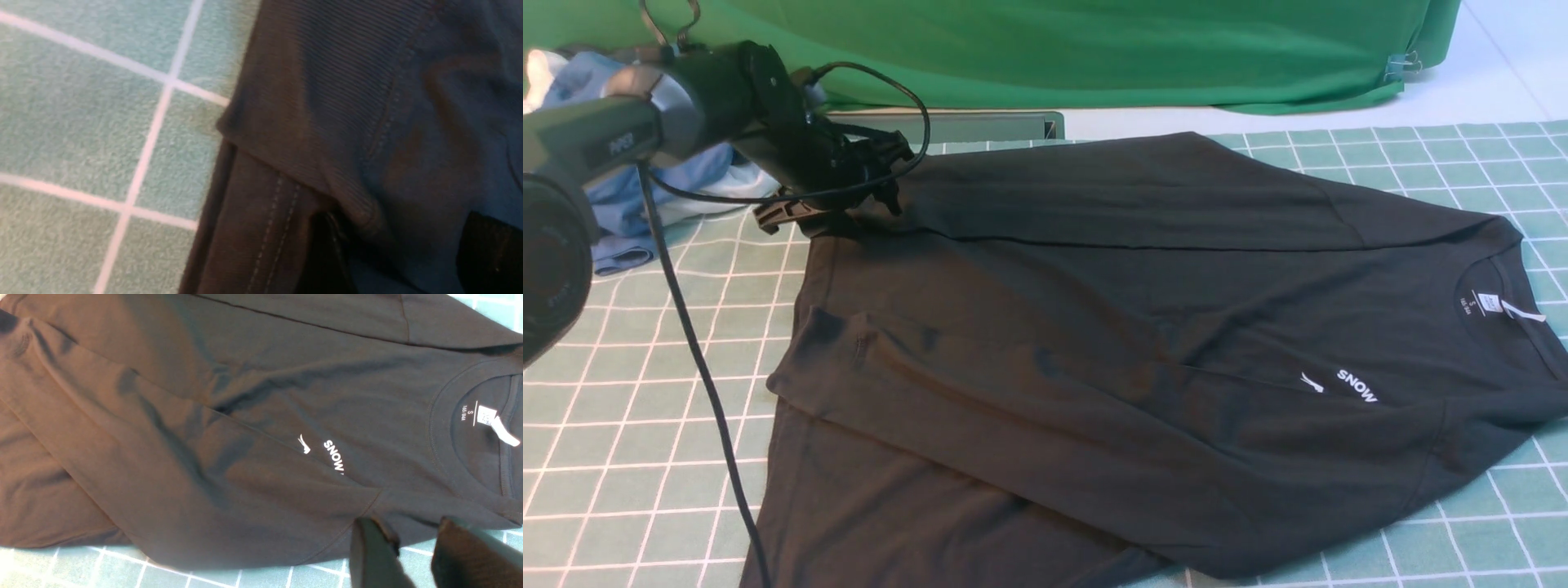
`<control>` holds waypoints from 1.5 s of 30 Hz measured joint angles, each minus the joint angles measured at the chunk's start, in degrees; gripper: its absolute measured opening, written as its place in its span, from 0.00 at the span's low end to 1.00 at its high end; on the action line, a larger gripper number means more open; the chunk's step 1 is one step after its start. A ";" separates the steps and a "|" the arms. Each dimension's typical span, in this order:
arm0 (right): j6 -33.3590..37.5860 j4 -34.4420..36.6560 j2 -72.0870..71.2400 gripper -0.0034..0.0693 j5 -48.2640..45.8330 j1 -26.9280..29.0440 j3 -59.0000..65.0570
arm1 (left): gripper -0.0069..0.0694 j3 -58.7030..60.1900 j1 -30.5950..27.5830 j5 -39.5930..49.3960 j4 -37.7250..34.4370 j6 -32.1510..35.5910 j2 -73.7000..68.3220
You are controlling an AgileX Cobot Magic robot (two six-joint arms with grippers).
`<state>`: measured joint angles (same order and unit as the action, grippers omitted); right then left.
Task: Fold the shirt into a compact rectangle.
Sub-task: 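Grab the top left corner of the dark shirt with the left gripper, then fold the left side of the dark shirt inward over its body with the left gripper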
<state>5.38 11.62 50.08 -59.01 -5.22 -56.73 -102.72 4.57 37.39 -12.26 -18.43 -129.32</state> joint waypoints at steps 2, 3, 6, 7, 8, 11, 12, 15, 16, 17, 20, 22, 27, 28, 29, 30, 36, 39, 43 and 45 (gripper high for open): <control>0.00 0.00 0.00 0.37 0.00 0.00 0.00 | 0.62 0.00 -0.35 1.06 0.06 -2.16 0.00; 0.00 0.00 0.00 0.37 0.00 0.00 0.00 | 0.62 0.00 -0.49 1.47 0.06 -2.64 -0.06; 0.00 0.00 0.00 0.37 0.00 0.00 0.00 | 0.62 0.00 -0.98 1.63 0.01 -3.82 -0.15; 0.00 0.00 0.00 0.37 0.00 0.00 0.00 | 0.62 0.00 -0.97 1.61 0.01 -3.80 -0.15; 0.00 0.00 0.00 0.37 0.00 0.00 0.00 | 0.62 0.00 -1.10 0.73 -0.05 -3.94 -0.25; 0.00 0.00 0.00 0.37 0.00 0.00 0.00 | 0.62 0.00 -1.10 -1.20 -0.10 -4.05 -0.51; 0.00 0.00 0.00 0.37 0.00 0.00 0.00 | 0.62 0.00 -1.10 -1.89 -0.10 -4.05 -0.56; 0.00 0.00 0.00 0.37 0.00 0.00 0.00 | 0.59 0.00 -1.10 -4.11 -0.21 -4.12 -0.72; 0.00 0.00 0.00 0.37 0.00 0.00 0.00 | 0.58 0.00 -1.10 -4.35 -0.21 -4.12 -0.72; 0.00 0.00 0.00 0.37 0.00 0.00 0.00 | 0.56 0.00 -1.10 -4.35 -0.21 -4.17 -0.72; 0.00 0.00 0.00 0.37 -0.19 0.00 0.00 | 0.51 0.00 -1.10 -4.35 -0.21 -4.17 -0.83; 0.00 0.00 0.00 0.37 -0.51 0.00 0.00 | 0.48 0.00 -1.10 -4.35 -0.21 -4.17 -0.96; -0.16 0.00 0.00 0.37 -2.32 0.00 0.00 | 0.45 0.00 -1.10 -5.28 -0.21 -4.17 -1.21; -0.16 0.00 0.00 0.37 -2.44 0.00 0.00 | 0.45 0.00 -1.10 -5.28 -0.21 -4.17 -1.21; -0.18 0.00 0.00 0.37 -2.61 0.00 0.00 | 0.41 0.00 -1.10 -5.28 -0.21 -3.58 -1.21; -0.18 0.00 0.00 0.37 -2.61 0.00 0.00 | 0.37 0.00 -1.10 -5.11 -0.35 -2.57 -1.21; -0.18 0.00 0.00 0.37 -2.80 0.00 0.00 | 0.13 0.00 -1.10 -2.10 -1.28 1.56 -0.94; -0.18 0.00 0.00 0.37 -2.86 0.00 0.00 | 0.13 0.05 -1.10 0.21 -1.62 1.78 1.27; -0.09 0.00 0.00 0.37 -2.98 0.00 0.00 | 0.13 0.05 -1.10 2.78 -2.44 1.57 6.87; -0.02 0.00 0.00 0.37 -2.98 0.00 0.00 | 0.13 0.05 -1.05 4.56 -2.65 0.54 9.43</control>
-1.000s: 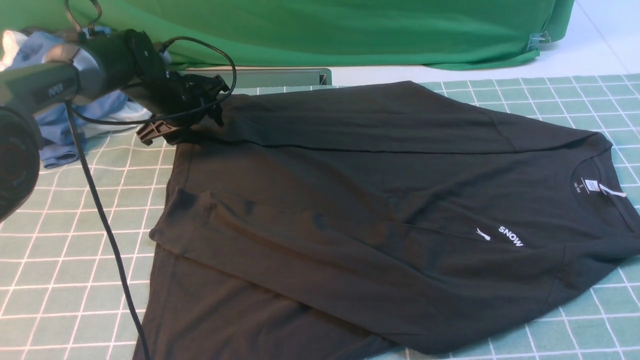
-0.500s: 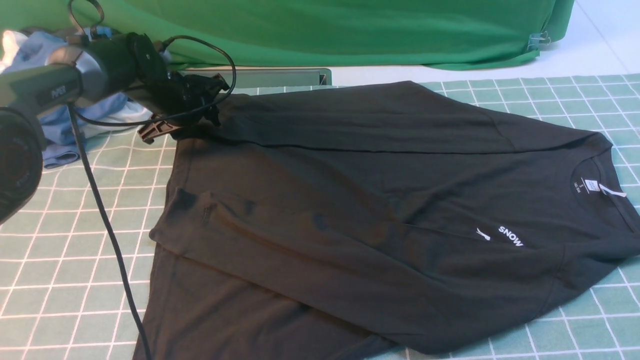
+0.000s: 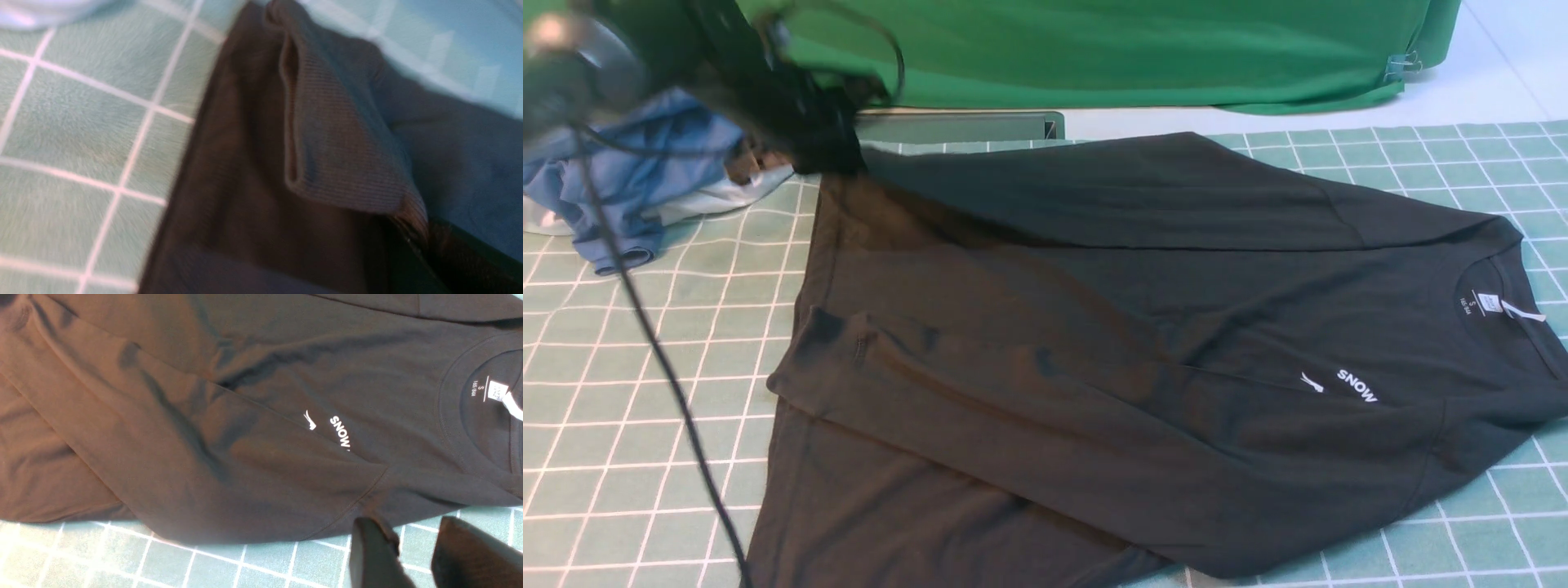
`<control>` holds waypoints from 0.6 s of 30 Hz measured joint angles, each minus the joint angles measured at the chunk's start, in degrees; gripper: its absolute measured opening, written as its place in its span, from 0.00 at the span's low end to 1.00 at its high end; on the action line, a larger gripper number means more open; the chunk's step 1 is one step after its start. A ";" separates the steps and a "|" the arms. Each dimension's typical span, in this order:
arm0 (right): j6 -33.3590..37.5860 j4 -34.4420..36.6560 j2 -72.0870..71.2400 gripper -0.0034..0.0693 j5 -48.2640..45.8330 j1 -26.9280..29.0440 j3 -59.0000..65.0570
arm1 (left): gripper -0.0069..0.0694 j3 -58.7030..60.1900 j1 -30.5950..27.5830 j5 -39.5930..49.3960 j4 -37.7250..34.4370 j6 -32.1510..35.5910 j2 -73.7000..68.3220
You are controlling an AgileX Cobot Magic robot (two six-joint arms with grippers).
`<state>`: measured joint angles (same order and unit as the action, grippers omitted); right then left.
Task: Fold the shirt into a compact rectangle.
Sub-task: 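Fold the left side of the dark shirt inward over its body with the left gripper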
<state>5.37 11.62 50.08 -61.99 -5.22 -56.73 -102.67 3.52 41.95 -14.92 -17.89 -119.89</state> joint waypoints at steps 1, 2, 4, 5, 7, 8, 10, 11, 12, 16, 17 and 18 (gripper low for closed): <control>0.00 0.00 0.00 0.37 -0.07 0.00 0.00 | 0.13 0.00 0.00 1.76 -0.07 -0.69 2.49; 0.00 0.00 0.00 0.37 -0.07 0.00 0.00 | 0.13 0.00 0.00 3.45 -0.14 -1.44 3.85; 0.09 0.00 0.00 0.37 -0.07 0.00 0.00 | 0.13 0.00 0.00 7.17 -0.21 -2.61 7.02; 0.36 0.00 0.00 0.37 -0.07 0.00 0.00 | 0.13 0.00 0.00 9.17 -0.21 -3.10 8.24; 1.30 0.00 0.00 0.37 -0.07 0.00 0.00 | 0.13 0.00 0.00 13.16 -0.21 -3.70 10.25; 1.60 0.00 0.00 0.37 -0.07 0.00 0.00 | 0.13 0.00 0.00 15.28 -0.21 -4.06 11.13; 1.71 0.00 0.00 0.37 -0.07 0.00 0.00 | 0.13 0.15 0.00 18.50 -0.21 -4.51 12.21; 1.71 0.00 0.00 0.37 -0.07 0.00 0.00 | 0.13 0.76 0.00 20.38 -0.21 -4.70 13.04; 1.71 0.00 0.00 0.37 -0.07 0.00 0.00 | 0.13 1.82 0.00 22.08 -0.21 -5.01 13.97; 1.71 0.00 0.00 0.37 -0.07 0.00 0.00 | 0.13 10.33 0.50 25.09 -0.14 -6.01 18.30; 1.71 0.00 0.00 0.37 -0.07 0.00 0.00 | 0.13 14.12 0.99 24.65 0.00 -6.06 20.09; 1.71 0.00 0.00 0.37 -0.07 0.00 0.00 | 0.13 16.08 1.20 23.94 0.08 -6.18 21.32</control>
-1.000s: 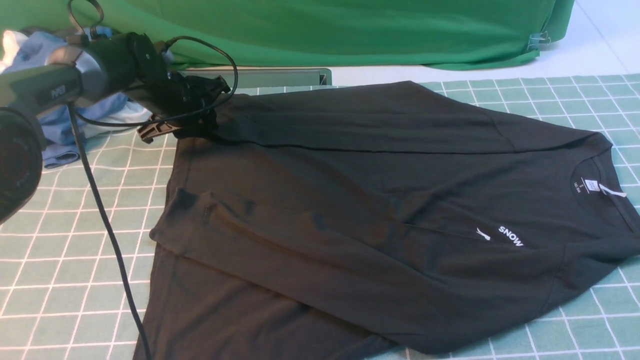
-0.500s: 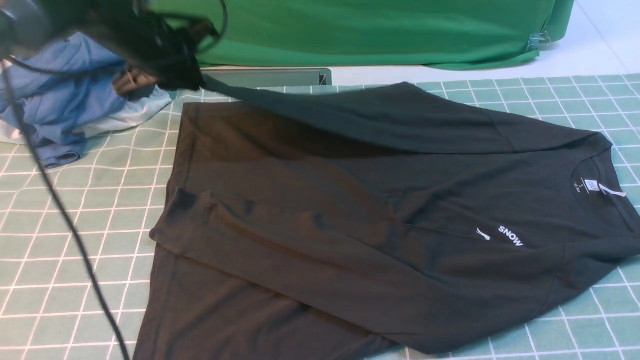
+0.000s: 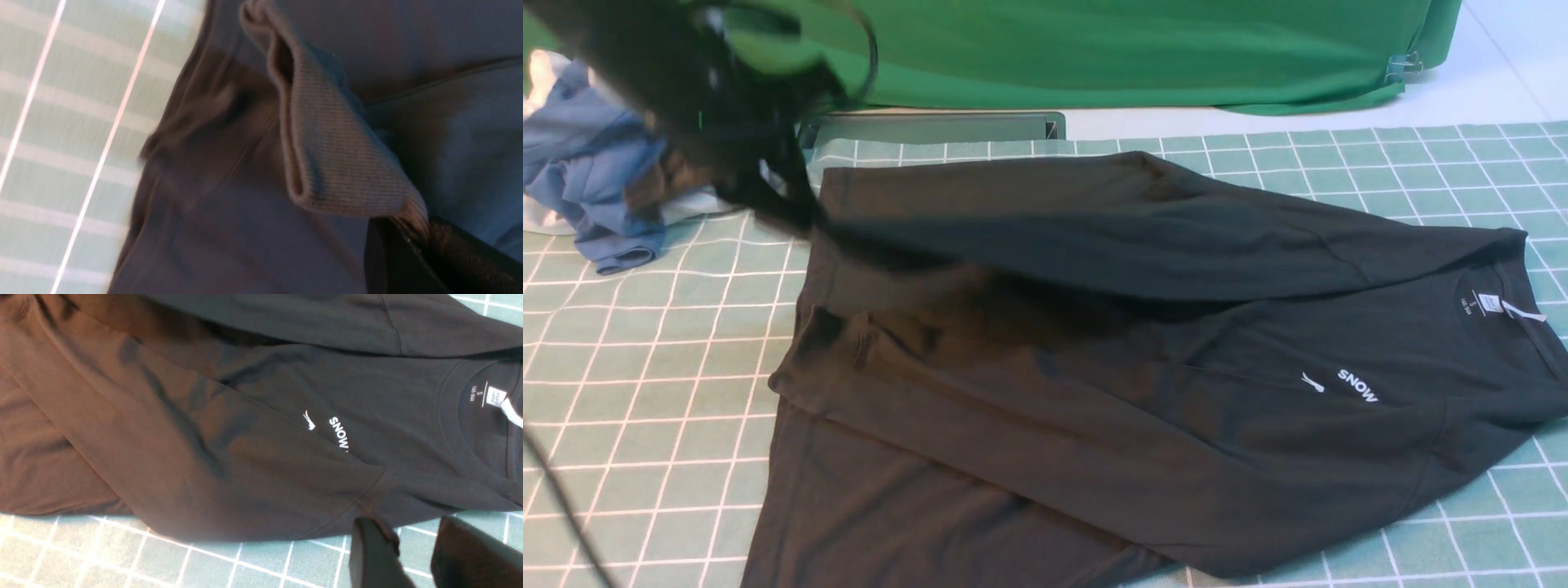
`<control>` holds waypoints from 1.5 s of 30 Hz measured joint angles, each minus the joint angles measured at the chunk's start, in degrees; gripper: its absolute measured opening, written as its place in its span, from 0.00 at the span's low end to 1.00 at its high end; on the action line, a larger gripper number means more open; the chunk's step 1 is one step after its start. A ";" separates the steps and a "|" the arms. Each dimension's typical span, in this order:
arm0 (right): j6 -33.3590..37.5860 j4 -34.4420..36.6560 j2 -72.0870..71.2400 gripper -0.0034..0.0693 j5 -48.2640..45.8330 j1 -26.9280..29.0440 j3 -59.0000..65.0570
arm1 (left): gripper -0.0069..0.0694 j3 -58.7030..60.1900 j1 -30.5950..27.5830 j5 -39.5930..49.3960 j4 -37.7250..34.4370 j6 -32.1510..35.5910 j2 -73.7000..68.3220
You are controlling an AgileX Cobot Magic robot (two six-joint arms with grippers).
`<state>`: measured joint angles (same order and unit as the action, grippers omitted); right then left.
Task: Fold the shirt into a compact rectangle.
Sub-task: 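Fold the left side of the dark shirt inward over its body with the left gripper, then grasp the near edge of the shirt at its hem and shoulder corners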
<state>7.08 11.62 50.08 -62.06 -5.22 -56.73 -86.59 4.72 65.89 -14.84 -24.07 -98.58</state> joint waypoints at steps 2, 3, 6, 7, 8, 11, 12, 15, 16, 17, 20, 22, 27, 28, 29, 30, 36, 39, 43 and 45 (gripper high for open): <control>0.00 0.00 0.00 0.37 0.06 0.00 0.00 | 0.13 5.21 0.43 -2.29 0.00 -0.15 2.52; 0.00 0.00 0.00 0.37 0.06 0.00 0.00 | 0.13 10.08 0.61 -5.28 0.00 -0.14 4.46; 0.02 0.00 0.00 0.37 0.06 0.00 0.00 | 0.13 17.39 0.61 -10.67 0.64 -0.16 7.04; 0.02 0.00 0.00 0.37 0.06 0.00 0.00 | 0.13 18.31 0.61 -11.35 0.78 -0.21 7.12; 0.02 0.00 0.00 0.37 0.06 0.00 0.00 | 0.13 21.38 0.61 -13.65 1.05 -0.21 7.41; 0.02 0.00 0.00 0.37 0.06 0.00 0.00 | 0.14 27.02 0.61 -18.03 1.05 -0.21 7.41; 0.02 0.00 0.00 0.37 0.06 0.00 0.00 | 0.15 28.91 0.61 -19.54 1.05 -0.21 7.41; 0.02 0.00 0.00 0.37 0.28 0.00 0.00 | 0.22 31.29 0.61 -20.90 1.25 -0.21 7.46; 0.02 0.00 0.00 0.37 0.44 0.00 0.00 | 0.26 31.44 0.61 -20.96 1.37 -0.21 7.46; 0.02 0.00 0.00 0.37 0.49 0.00 0.00 | 0.31 31.49 0.61 -21.07 1.52 -0.21 7.62; 0.02 0.00 0.00 0.37 0.49 0.00 0.00 | 0.45 31.42 0.61 -20.84 1.52 -0.21 8.37; 0.02 0.00 0.00 0.37 0.49 0.00 0.00 | 0.55 31.05 0.61 -19.79 1.52 0.23 9.26; 0.07 0.00 0.00 0.37 0.49 0.00 0.00 | 0.72 30.42 0.61 -15.12 1.52 2.05 12.31; 0.07 0.00 0.00 0.37 0.49 0.00 0.00 | 0.73 30.51 0.61 -13.88 1.52 2.19 12.97; 0.07 0.00 0.00 0.37 0.49 0.00 0.00 | 0.74 30.69 0.61 -13.18 1.52 2.25 13.37; 0.07 0.00 0.00 0.37 0.49 0.00 0.00 | 0.75 31.05 0.61 -11.94 1.52 2.39 13.98; 0.01 0.00 0.85 0.37 0.09 0.00 0.00 | 0.76 38.24 0.61 -8.84 1.85 3.02 16.67; 0.04 0.00 1.51 0.37 0.09 0.00 0.20 | 0.76 43.27 0.61 -11.03 1.21 3.16 16.78; 0.04 0.00 1.70 0.37 0.81 0.00 2.23 | 0.76 47.90 0.61 -13.92 2.11 3.16 16.78; 0.04 0.00 1.70 0.37 1.14 0.00 3.59 | 0.76 48.15 0.61 -13.40 2.58 3.22 16.79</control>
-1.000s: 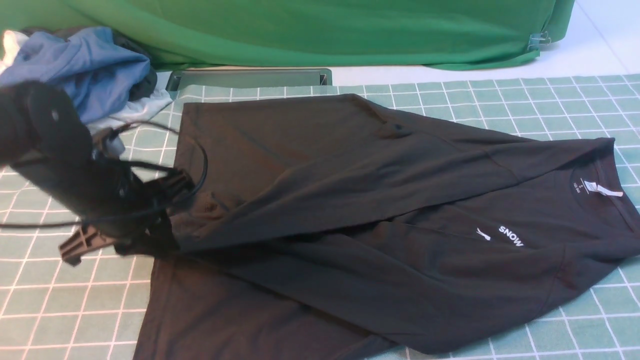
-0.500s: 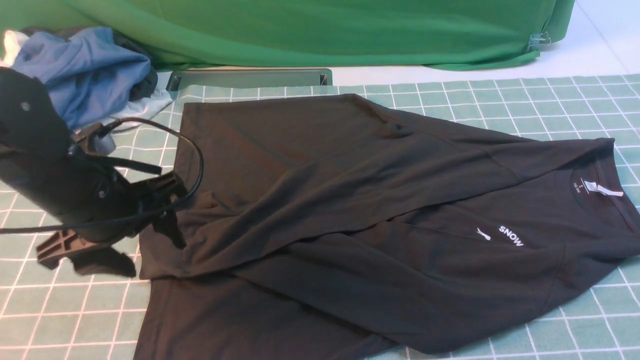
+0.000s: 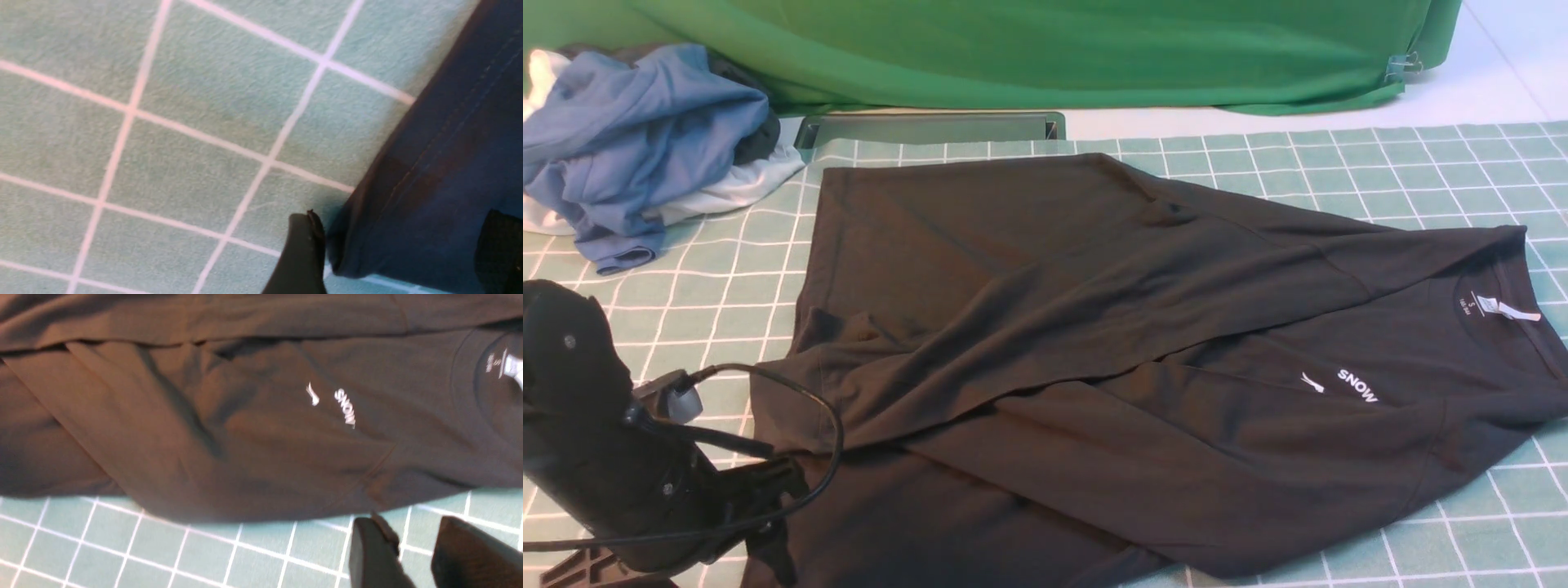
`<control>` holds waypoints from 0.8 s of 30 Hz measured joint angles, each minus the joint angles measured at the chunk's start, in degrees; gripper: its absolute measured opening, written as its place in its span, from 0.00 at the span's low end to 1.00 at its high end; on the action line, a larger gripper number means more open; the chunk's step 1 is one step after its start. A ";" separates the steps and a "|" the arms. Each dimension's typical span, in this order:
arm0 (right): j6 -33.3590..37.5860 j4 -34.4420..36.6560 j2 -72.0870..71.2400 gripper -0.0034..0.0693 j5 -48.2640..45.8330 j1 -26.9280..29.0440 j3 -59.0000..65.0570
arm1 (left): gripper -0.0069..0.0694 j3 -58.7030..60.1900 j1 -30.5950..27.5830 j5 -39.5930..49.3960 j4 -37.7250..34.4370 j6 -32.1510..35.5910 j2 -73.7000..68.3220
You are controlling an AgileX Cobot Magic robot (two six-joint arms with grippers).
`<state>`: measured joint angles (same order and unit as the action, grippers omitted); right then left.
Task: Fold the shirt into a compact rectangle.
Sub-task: 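Grasp the near edge of the shirt at its hem and shoulder corners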
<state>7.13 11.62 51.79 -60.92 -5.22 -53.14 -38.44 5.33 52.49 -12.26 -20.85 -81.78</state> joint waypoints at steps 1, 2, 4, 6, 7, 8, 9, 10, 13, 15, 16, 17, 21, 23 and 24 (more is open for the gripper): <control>0.00 0.00 0.00 0.37 0.09 0.00 0.46 | 0.76 0.04 0.00 0.43 0.00 0.00 0.00; 0.00 0.00 0.00 0.37 0.07 0.00 0.95 | 0.76 0.04 0.00 1.15 0.00 0.00 0.00; 0.00 0.00 0.00 0.37 0.07 0.00 1.10 | 0.76 0.12 0.00 2.04 0.00 0.00 0.00; 0.00 0.00 0.00 0.37 0.55 0.00 1.16 | 0.76 0.26 0.00 2.95 -0.42 0.00 0.00; 0.00 0.00 0.00 0.37 0.83 0.00 1.22 | 0.76 0.34 0.00 3.21 -0.79 0.00 0.00; 0.00 0.00 0.00 0.37 1.04 0.00 1.22 | 0.76 0.40 0.00 3.21 -1.51 0.00 0.05; 0.00 0.00 0.00 0.37 1.10 0.00 1.28 | 0.76 0.66 0.00 3.05 -2.25 0.00 0.05; 0.00 0.00 0.00 0.37 1.10 0.00 1.28 | 0.76 1.11 0.00 2.57 -3.01 0.06 0.05; 0.00 0.00 0.00 0.37 1.15 0.00 1.35 | 0.76 2.98 0.00 0.83 -4.17 0.38 0.11; 0.00 0.00 0.00 0.37 1.20 0.00 1.35 | 0.76 4.25 0.00 -0.59 -3.85 1.50 0.11; 0.00 0.00 0.00 0.37 1.32 0.00 1.35 | 0.76 4.76 0.00 -1.48 -3.39 1.72 0.11; 0.00 0.00 0.00 0.37 1.41 0.00 1.35 | 0.76 5.08 0.00 -2.15 -2.95 1.79 0.11; 0.00 0.00 0.00 0.37 1.54 0.00 1.39 | 0.76 5.33 0.00 -3.97 -3.05 2.11 0.11; 0.00 0.00 0.00 0.37 1.57 0.00 1.39 | 0.75 5.33 0.00 -5.13 -3.99 3.43 0.05; 0.00 0.00 0.00 0.37 1.57 0.00 1.39 | 0.74 5.33 0.00 -5.37 -4.50 3.85 -0.14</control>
<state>7.13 11.62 51.79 -59.36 -5.22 -51.75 -33.11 5.33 47.12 -16.76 -17.00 -81.92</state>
